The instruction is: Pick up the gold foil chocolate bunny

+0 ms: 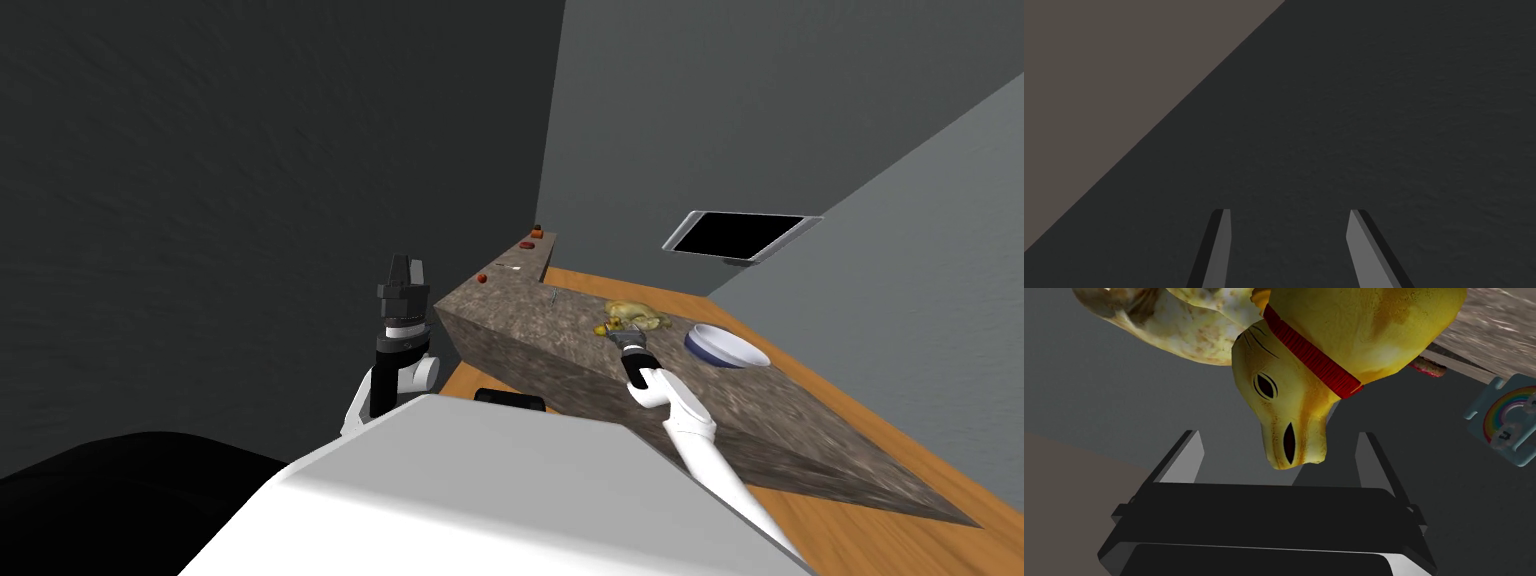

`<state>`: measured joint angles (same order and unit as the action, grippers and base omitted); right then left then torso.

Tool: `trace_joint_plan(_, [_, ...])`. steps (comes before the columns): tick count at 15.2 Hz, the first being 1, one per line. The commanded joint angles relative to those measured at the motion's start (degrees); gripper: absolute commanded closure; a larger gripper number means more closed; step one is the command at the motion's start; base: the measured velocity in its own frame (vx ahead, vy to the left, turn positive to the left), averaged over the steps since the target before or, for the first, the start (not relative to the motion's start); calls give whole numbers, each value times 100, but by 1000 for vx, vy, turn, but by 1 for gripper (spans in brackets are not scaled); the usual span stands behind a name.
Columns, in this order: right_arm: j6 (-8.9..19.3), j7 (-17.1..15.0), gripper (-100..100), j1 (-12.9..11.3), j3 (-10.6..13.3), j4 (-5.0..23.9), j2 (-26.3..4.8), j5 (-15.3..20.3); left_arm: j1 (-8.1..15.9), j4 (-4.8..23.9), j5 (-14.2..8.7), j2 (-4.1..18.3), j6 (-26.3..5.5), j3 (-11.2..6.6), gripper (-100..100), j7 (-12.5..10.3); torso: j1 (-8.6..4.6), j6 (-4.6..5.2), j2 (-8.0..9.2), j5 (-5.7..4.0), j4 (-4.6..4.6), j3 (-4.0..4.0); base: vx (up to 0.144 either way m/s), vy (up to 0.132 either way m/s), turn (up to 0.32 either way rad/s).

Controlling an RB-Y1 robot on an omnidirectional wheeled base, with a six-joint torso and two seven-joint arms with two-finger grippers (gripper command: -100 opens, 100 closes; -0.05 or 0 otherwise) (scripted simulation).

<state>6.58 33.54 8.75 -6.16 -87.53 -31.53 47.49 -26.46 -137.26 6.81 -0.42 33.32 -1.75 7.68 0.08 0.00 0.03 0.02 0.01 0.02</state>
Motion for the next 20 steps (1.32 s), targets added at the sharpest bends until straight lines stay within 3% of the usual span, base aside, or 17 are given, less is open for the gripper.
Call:
trace_joint_plan(1, [93,129,-100,-79,-47,168,-1,145,0,0,0,0,0,0,0,0,0,0,0,0,0,0,0,20,34])
trace_joint_plan(4, [143,127,-100,-86,-12,150,-31,123,0,0,0,0,0,0,0,0,1,1,-1,0,0,0,-1,17,24])
trace_joint_plan(5, [145,128,100,-85,-12,149,-31,122,0,0,0,0,0,0,0,0,-2,1,0,0,0,0,0,0,0])
trace_joint_plan(11, [130,128,100,-94,-15,169,-14,129,0,0,0,0,0,0,0,0,-20,11,0,2,4,2,1,1,5])
trace_joint_plan(12, [199,87,-100,-176,-23,314,-184,26,0,0,0,0,0,0,0,0,-20,11,2,2,4,3,-29,-37,107])
trace_joint_plan(19, [427,-36,-100,-425,-28,740,-734,-303,1,1,0,1,0,-1,0,0,-67,8,21,-4,12,16,-58,-93,174])
trace_joint_plan(20, [350,-21,-100,-397,-29,707,-649,-251,1,0,0,1,0,-1,0,0,-74,10,16,-2,14,14,-35,-58,51])
